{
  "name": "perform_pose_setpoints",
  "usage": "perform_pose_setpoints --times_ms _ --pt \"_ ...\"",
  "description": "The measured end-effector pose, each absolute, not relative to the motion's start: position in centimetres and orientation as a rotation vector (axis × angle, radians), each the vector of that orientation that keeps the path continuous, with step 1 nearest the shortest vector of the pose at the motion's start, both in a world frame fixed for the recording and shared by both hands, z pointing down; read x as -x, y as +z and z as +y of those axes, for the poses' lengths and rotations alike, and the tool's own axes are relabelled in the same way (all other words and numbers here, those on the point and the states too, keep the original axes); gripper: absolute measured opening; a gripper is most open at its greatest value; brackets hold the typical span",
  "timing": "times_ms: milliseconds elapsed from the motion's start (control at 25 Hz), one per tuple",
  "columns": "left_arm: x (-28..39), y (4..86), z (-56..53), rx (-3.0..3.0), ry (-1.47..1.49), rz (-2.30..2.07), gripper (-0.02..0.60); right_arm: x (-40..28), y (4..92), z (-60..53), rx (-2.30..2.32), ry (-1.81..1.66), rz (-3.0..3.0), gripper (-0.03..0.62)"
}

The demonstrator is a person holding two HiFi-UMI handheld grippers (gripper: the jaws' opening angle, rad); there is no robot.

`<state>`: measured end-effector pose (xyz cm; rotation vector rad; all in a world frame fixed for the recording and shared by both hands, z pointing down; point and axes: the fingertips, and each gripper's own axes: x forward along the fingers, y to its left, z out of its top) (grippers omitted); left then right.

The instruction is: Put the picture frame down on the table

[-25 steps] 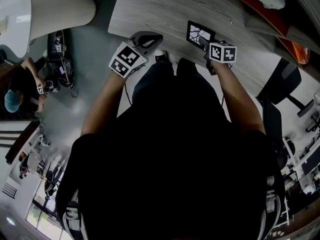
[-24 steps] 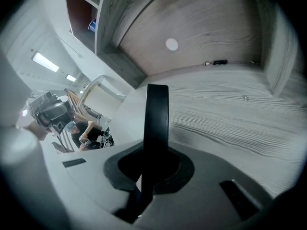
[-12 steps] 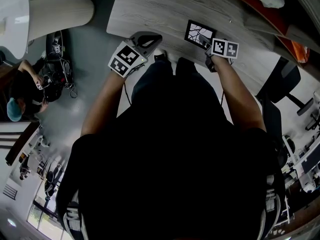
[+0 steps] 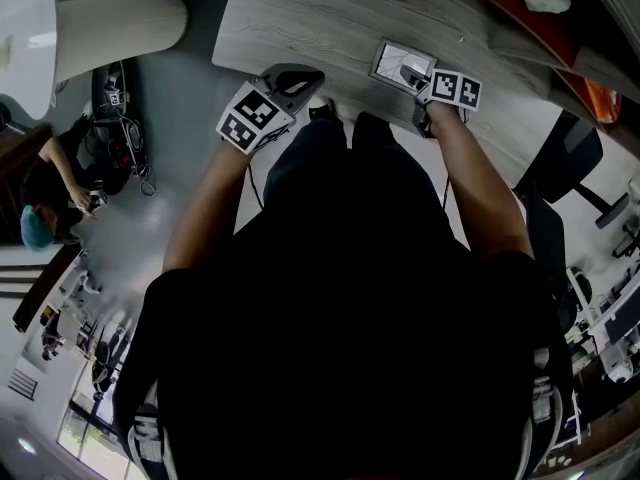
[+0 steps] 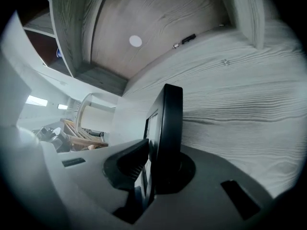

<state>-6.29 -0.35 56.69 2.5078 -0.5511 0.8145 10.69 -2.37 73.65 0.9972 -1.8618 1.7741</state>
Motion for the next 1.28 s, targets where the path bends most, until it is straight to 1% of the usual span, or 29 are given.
perform_pose_setpoints --times_ms 640,800,1040,1160,1280 --pt "6.1 56.9 -0.1 -2.512 0.822 -0.529 0.017 -10.8 73.9 -2.3 -0.998 1.782 -1.859 0.048" --pt "5.9 56.8 0.0 -2.524 0.828 -0.519 0.017 -11.5 74.6 -2.0 -1.026 1.750 -1.818 0.097" --pt "5.8 56.8 0.0 -2.524 0.834 -0.508 0.017 -12.5 75.3 -1.4 -1.045 1.775 -1.770 0.129" --pt "5.6 56.6 -0.2 -2.538 0.829 -0.513 0.017 -13.0 75.8 -1.0 -1.026 1.729 -1.753 0.165" --pt "5.4 56.4 -0.3 -2.552 0.823 -0.504 0.017 -13.2 76.1 -0.7 -1.026 1.719 -1.734 0.183"
